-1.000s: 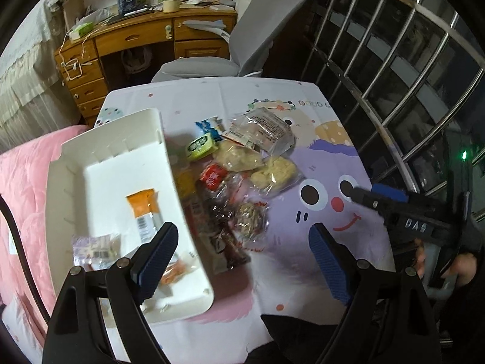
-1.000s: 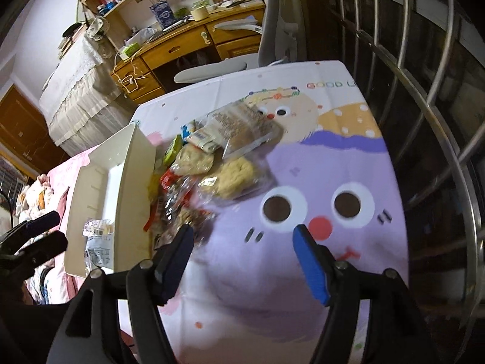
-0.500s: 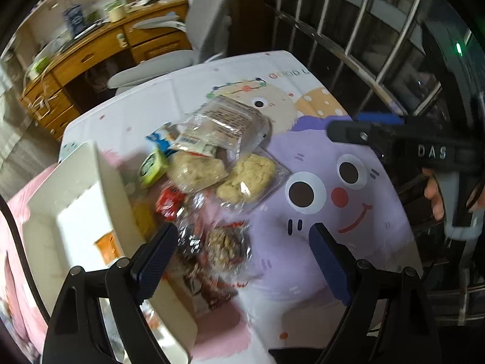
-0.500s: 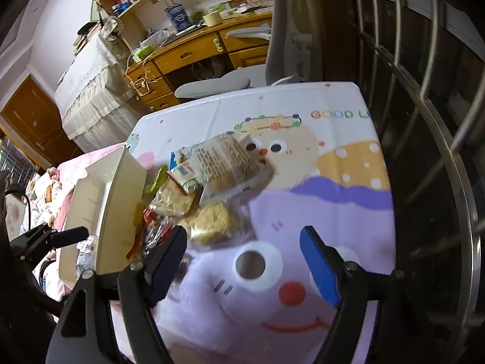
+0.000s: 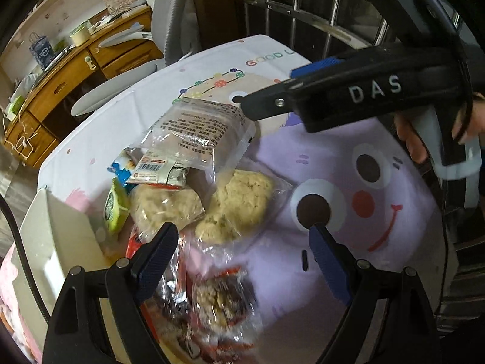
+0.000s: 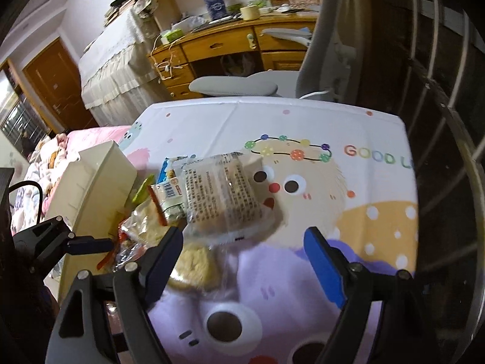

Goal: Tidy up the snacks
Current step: 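Grasp the clear oat-cookie bag with the left tool while the right tool grasps the clear printed-text bag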

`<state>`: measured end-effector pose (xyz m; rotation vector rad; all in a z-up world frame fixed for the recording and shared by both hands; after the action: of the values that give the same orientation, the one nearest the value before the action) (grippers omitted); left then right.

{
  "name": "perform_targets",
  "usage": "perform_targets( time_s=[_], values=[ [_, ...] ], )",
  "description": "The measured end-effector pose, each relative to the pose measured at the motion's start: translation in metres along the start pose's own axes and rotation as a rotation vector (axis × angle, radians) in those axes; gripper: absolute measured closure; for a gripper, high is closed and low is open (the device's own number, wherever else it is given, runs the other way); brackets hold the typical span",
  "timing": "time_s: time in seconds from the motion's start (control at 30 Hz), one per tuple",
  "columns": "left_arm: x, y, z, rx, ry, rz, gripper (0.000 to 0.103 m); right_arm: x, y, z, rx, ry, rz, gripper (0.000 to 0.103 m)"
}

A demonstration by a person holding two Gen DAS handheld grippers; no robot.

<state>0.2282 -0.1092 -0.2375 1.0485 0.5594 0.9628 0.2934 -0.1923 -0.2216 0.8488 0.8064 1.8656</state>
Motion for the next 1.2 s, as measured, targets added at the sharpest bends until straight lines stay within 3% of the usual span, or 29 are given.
perform_targets(
  time_s=[0.4, 0.73, 0.9, 1.03, 1.2],
  values=[
    [0.001, -0.038, -0.002, -0.037, -0.084, 0.056, 0.016, 0.009, -0.053, 0.009, 0.059, 0.125, 0.101, 0.02],
    [0.004, -0.052, 0.005, -0.035, -0.114, 0.052, 0.016, 0.011, -0.075, 0.015, 0.066, 0.12, 0.153, 0.015],
    [0.0, -0.059, 0.005, -0.018, -0.139, 0.045, 0.022, 0.011, -0.081, 0.021, 0.063, 0.118, 0.163, 0.014],
    [-0.001, -0.062, 0.004, -0.001, -0.149, 0.06, 0.037, 0.012, -0.093, 0.027, 0.092, 0.086, 0.159, 0.014],
    [0.0, -0.062, 0.003, 0.002, -0.141, 0.067, 0.046, 0.018, -0.102, 0.031, 0.099, 0.089, 0.152, 0.014]
  ],
)
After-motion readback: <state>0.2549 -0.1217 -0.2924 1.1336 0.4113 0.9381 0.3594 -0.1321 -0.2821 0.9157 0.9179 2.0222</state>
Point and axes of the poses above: each gripper's, at about its wrist camera, not at the fingertips, and y roughly against the way its jaws point, x to its left, z to its top, the point moved 2 cm from there along -y, roughly the way its jaws point, and after that the axes turned 1 degree about -x, right-handed, at the moved point
